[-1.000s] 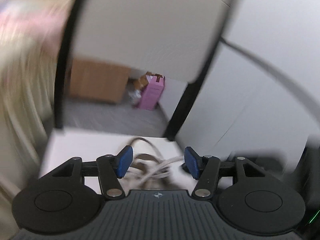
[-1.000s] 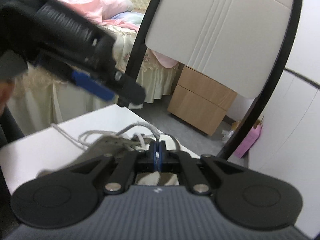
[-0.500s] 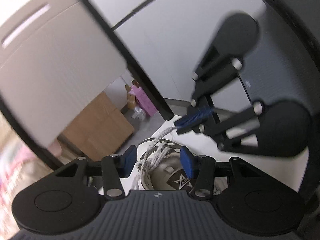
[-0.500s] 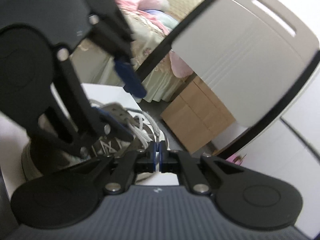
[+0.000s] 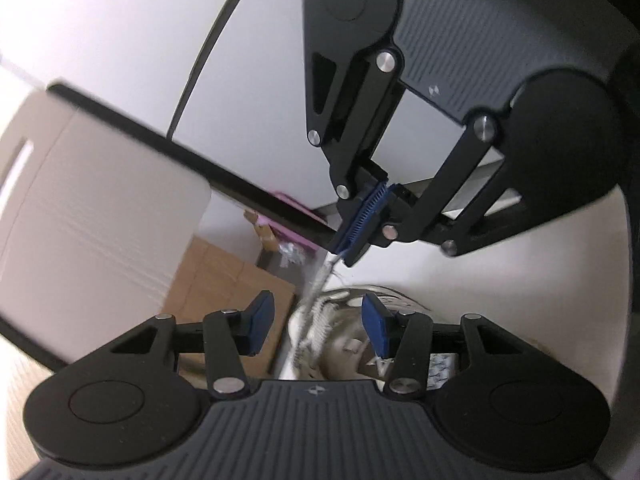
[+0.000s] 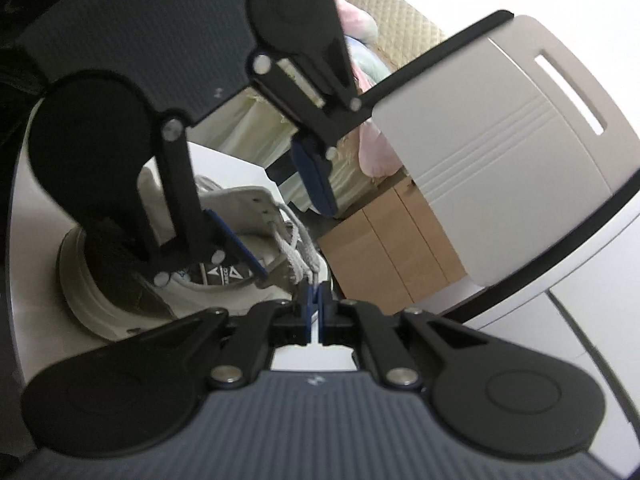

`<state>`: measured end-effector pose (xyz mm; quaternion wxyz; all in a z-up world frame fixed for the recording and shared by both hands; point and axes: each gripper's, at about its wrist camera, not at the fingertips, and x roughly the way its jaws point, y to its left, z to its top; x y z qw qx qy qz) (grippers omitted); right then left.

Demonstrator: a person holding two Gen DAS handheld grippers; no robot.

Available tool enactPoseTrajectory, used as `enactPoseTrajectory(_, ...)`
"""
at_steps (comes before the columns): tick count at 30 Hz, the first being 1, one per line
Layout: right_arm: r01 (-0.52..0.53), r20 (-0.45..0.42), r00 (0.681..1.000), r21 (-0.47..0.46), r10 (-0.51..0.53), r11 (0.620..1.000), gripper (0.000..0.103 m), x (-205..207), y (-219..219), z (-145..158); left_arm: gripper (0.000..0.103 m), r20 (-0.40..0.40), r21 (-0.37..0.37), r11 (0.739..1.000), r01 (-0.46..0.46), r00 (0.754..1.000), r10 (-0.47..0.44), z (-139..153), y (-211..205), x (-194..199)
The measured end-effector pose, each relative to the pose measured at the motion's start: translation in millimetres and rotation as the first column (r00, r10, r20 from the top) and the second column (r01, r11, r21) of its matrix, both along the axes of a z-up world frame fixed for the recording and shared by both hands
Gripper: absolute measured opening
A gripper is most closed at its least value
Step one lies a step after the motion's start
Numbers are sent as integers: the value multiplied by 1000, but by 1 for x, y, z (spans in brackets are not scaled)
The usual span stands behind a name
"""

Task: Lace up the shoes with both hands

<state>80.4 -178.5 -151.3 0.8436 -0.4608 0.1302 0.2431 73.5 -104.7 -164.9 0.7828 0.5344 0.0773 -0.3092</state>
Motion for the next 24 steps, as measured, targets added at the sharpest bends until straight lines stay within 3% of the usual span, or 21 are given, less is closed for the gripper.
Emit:
enactPoseTrajectory(8, -33, 47, 998, -47, 35, 998, 3, -13, -2, 0, 50, 48, 85, 987, 135, 989, -139, -9, 13, -10)
enactPoseTrajectory(10, -32, 48, 998, -51, 35, 998, 3, -13, -2, 0, 37, 29, 76, 986, 145, 989, -148, -14, 13, -12)
enactPoseTrajectory(12, -30, 47, 998, -33, 32, 999, 3, -13, -2, 4, 22, 3, 40, 991, 131, 991, -131, -10, 15, -10)
enactPoseTrajectory(15, -21, 41, 999, -9, 22, 1000, 3, -7, -2, 6, 9, -32, -18, 994, 103, 994, -104, -5, 19, -7)
enactPoseTrajectory(21, -10, 20, 1000, 88, 9, 996, 3, 6, 1, 19, 4, -86, -169, 986, 2, 996, -17, 10, 29, 1)
enactPoseTrajectory(24, 9, -18, 1000, 206, -5, 978, 4, 10, -5, 32, 4, -148, -318, 941, -117, 986, 73, 24, 35, 10)
